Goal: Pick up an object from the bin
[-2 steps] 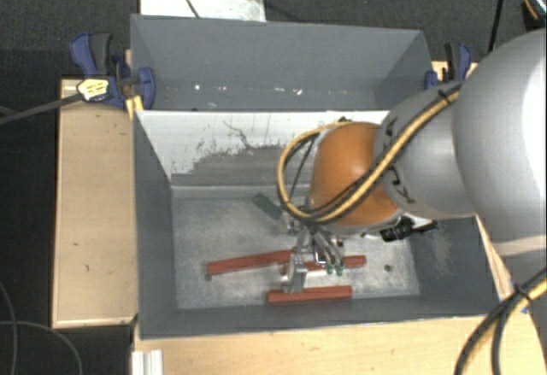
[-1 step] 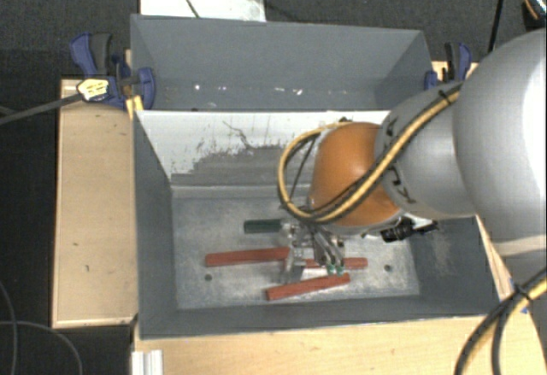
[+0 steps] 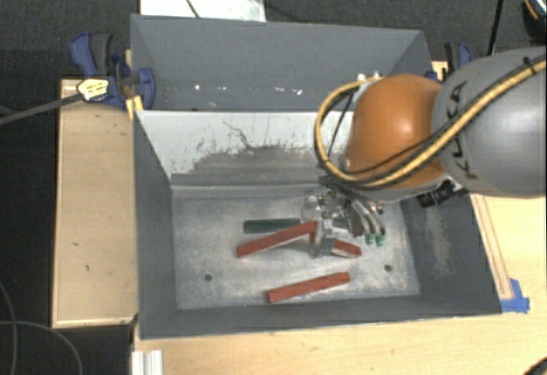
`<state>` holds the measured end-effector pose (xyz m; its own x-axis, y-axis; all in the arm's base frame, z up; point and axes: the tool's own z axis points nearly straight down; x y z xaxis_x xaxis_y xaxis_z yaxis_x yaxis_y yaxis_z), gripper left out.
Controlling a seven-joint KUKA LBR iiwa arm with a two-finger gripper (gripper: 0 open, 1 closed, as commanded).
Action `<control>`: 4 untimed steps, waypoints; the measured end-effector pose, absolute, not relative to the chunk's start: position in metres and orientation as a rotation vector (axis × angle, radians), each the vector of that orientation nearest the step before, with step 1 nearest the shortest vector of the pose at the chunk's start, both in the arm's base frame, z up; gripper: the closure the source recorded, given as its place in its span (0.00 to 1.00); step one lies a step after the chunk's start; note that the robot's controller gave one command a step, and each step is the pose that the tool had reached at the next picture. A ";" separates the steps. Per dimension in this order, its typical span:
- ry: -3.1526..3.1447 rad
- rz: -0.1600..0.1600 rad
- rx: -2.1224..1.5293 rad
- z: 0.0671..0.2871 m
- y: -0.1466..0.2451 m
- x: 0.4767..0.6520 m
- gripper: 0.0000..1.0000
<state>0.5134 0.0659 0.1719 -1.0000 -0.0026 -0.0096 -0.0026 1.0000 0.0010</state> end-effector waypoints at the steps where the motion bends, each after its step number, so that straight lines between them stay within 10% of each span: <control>1: 3.127 0.000 -0.040 0.244 0.044 0.560 1.00; 2: 3.097 -0.001 0.539 0.156 0.063 0.561 1.00; 3: 3.136 0.004 0.058 0.146 0.100 0.578 1.00; 4: 3.105 -0.001 0.474 0.137 0.056 0.557 1.00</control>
Offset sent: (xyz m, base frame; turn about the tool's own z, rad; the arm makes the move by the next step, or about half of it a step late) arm 0.0423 -0.0199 0.0665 -0.0261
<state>0.5565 0.0564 0.1372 -0.9544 0.2986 -0.0005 0.2986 0.9544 -0.0007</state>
